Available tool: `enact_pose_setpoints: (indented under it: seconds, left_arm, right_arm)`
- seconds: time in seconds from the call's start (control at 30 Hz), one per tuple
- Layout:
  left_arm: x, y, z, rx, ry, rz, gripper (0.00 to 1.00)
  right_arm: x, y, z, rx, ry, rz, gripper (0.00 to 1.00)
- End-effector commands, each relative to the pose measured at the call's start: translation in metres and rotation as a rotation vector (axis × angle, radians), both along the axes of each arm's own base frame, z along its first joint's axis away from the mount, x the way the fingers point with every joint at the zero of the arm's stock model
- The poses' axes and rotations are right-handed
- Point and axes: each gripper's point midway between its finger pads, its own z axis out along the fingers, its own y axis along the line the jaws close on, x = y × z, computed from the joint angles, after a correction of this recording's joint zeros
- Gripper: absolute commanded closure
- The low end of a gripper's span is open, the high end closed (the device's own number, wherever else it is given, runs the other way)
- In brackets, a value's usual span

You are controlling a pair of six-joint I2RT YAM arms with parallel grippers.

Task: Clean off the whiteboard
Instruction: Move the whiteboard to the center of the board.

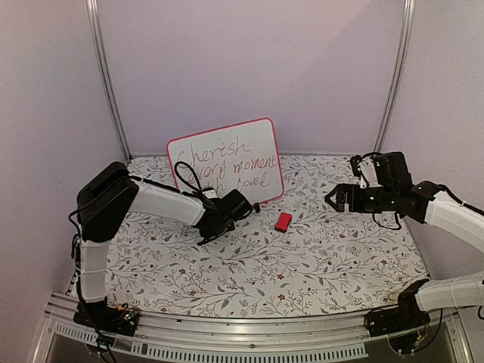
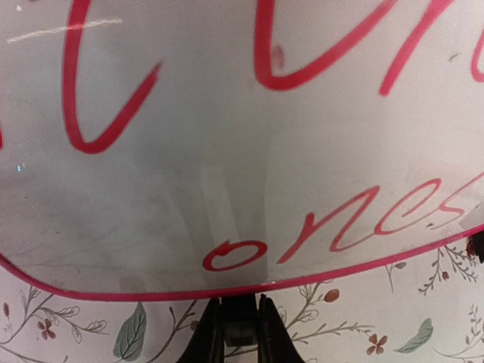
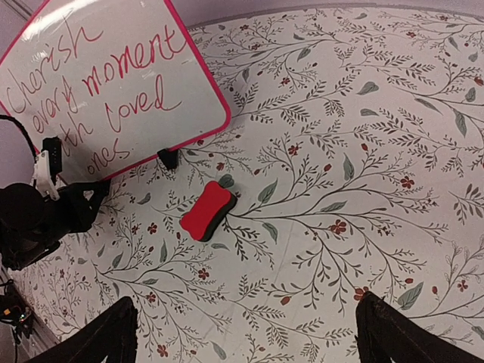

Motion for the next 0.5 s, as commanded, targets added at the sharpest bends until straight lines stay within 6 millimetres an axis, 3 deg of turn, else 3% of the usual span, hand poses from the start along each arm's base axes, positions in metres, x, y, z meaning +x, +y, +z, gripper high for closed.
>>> enact_pose_setpoints:
  seconds: [0.0, 0.13, 0.47]
  left_arm:
    - [-0.023, -0.023, -0.007, -0.002, 0.062, -0.098, 0.88]
    - [-0.025, -0.026, -0.007, -0.01, 0.064, -0.106, 0.68]
    - [-0.038, -0.032, 0.01, -0.075, 0.046, -0.139, 0.53]
  right_arm:
    - [0.006, 0.013, -0.011, -0.037, -0.004, -0.029, 0.01]
    - [0.008, 0.024, -0.016, -0.065, -0.011, -0.055, 0.01]
    - [0.015, 0.057, -0.035, -0.105, 0.002, -0.094, 0.01]
